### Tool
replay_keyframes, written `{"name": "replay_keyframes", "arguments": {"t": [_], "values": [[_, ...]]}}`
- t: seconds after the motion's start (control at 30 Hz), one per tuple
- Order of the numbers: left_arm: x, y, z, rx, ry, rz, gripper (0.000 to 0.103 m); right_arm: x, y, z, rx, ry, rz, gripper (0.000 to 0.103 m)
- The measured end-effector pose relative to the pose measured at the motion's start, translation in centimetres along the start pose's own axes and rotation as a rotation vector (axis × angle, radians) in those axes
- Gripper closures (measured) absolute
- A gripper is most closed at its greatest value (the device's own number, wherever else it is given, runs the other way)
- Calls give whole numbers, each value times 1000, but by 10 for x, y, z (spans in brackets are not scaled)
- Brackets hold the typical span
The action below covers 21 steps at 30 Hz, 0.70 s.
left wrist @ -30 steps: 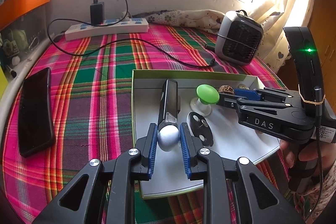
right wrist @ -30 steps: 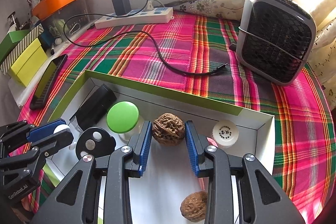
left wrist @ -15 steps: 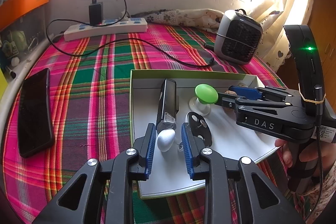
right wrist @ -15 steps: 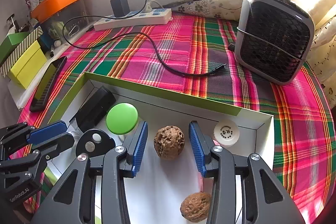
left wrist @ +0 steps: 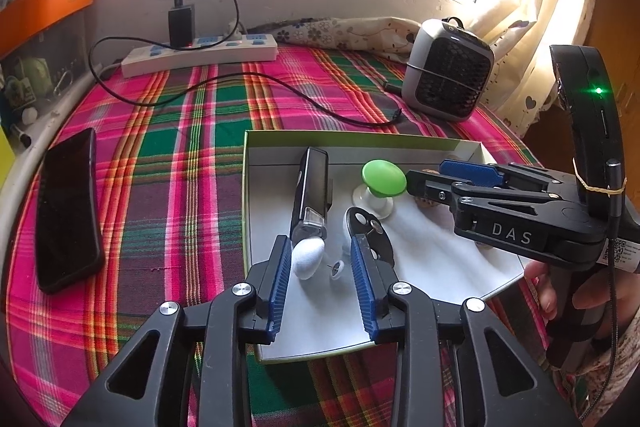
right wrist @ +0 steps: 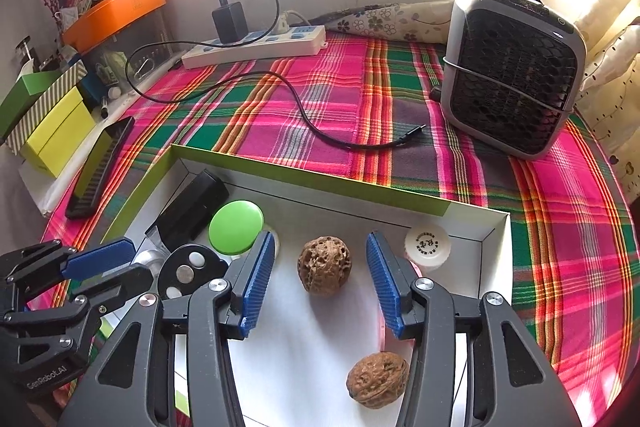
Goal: Organize objects
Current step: 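Lower the egg and walnut into the box and open both tools, then withdraw both tools from the box toward the items beside it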
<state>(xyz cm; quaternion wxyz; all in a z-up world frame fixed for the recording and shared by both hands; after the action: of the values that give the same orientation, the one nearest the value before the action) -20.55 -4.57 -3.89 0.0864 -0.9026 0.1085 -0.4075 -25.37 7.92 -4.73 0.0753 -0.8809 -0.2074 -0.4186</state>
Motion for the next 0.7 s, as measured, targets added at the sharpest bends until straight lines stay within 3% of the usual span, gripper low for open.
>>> {"name": "replay_keyframes", "arguments": {"t": [0.7], "values": [[31, -12, 11, -7, -29, 18, 73, 38, 13, 13, -4, -54, -15, 54]]}}
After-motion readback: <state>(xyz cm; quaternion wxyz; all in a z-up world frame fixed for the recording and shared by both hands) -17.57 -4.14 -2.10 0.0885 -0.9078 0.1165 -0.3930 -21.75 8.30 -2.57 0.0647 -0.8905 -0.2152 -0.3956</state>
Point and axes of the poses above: each gripper's, at about its wrist camera, not at the fingertips, and x roughly against the way its jaws point, y to its left, z to its underside, the point moved 9 cm from there along -x, roughly the way its jaws point, and after that the axes turned 5 degrees about x, right-handed, at the moved point
